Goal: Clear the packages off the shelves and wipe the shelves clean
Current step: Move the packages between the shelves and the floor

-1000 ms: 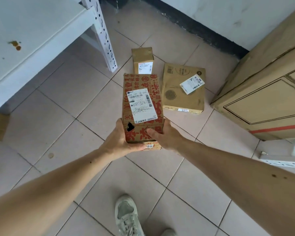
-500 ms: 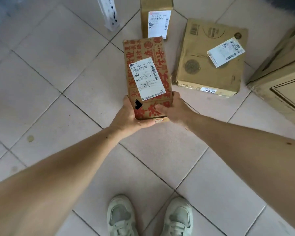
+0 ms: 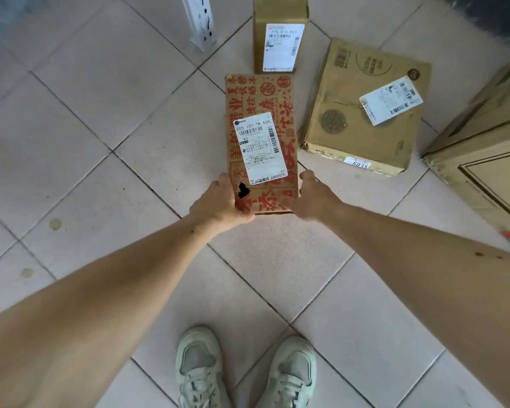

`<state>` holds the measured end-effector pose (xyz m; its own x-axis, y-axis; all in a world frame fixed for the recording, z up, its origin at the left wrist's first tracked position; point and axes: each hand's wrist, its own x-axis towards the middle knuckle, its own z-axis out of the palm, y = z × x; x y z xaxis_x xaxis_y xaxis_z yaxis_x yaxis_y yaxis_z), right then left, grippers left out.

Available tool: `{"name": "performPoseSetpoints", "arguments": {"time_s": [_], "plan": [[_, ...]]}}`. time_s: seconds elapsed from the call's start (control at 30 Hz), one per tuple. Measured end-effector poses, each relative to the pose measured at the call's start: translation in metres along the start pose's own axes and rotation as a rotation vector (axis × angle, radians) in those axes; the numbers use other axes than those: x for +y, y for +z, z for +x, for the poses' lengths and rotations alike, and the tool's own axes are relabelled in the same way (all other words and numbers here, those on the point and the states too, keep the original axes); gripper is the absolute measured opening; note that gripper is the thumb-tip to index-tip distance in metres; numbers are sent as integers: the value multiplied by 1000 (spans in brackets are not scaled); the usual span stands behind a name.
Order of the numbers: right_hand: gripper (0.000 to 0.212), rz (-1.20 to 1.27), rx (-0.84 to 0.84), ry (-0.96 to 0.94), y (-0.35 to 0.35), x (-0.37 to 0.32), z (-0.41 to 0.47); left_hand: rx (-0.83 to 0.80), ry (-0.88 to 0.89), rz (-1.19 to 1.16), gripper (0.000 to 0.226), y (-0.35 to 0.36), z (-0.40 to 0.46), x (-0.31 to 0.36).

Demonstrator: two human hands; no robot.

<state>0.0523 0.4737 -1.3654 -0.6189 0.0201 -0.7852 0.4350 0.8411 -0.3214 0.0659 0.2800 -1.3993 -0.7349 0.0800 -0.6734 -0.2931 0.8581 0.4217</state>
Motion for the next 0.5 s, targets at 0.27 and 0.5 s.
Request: {"name": "performPoseSetpoints", "arguments": {"time_s": [0.27, 0.5], "plan": [[61, -503, -42, -54, -67, -36, -68, -8, -15, 262, 74, -82, -72, 41], [29, -731, 31, -228, -131, -117, -134, 61, 42, 324, 48, -174, -140, 58]]}}
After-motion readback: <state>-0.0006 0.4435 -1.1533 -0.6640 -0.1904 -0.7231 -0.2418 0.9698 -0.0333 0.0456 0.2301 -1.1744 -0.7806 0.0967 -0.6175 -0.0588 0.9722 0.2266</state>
